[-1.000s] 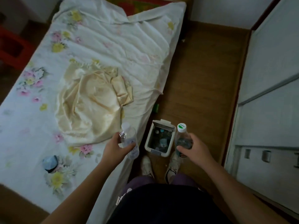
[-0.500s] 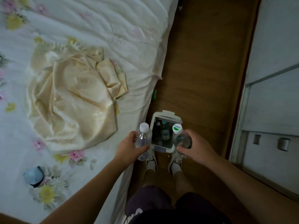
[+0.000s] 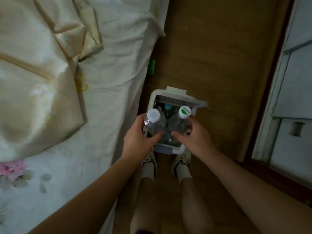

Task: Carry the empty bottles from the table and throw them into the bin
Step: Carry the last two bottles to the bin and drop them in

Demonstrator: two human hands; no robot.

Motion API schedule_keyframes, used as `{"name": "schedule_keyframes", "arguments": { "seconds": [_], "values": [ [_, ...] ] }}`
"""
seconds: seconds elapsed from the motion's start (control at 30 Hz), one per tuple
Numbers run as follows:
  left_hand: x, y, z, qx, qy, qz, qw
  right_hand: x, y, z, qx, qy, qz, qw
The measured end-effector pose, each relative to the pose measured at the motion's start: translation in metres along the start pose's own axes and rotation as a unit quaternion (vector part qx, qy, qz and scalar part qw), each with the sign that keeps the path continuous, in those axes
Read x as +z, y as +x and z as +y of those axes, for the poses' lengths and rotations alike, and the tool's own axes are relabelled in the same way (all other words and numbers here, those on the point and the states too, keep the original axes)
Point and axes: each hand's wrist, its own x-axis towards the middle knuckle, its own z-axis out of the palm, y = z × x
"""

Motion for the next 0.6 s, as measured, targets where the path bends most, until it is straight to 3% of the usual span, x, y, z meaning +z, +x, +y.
{"name": "schedule_keyframes", "arguments": {
  "seconds": [0.4,0.6],
  "values": [
    [0.046,0.03,-0.03,-0.004,0.024,-0.04,0.999,0.02,0.029,0.043,0.039,-0.006,0.02,0.999],
    [0.049,0.047,-0.033,-0.007,0.141,-0.026,0.99,0.019,0.039,0.045,0.015,-0.085,0.008,0.996]
  ]
}}
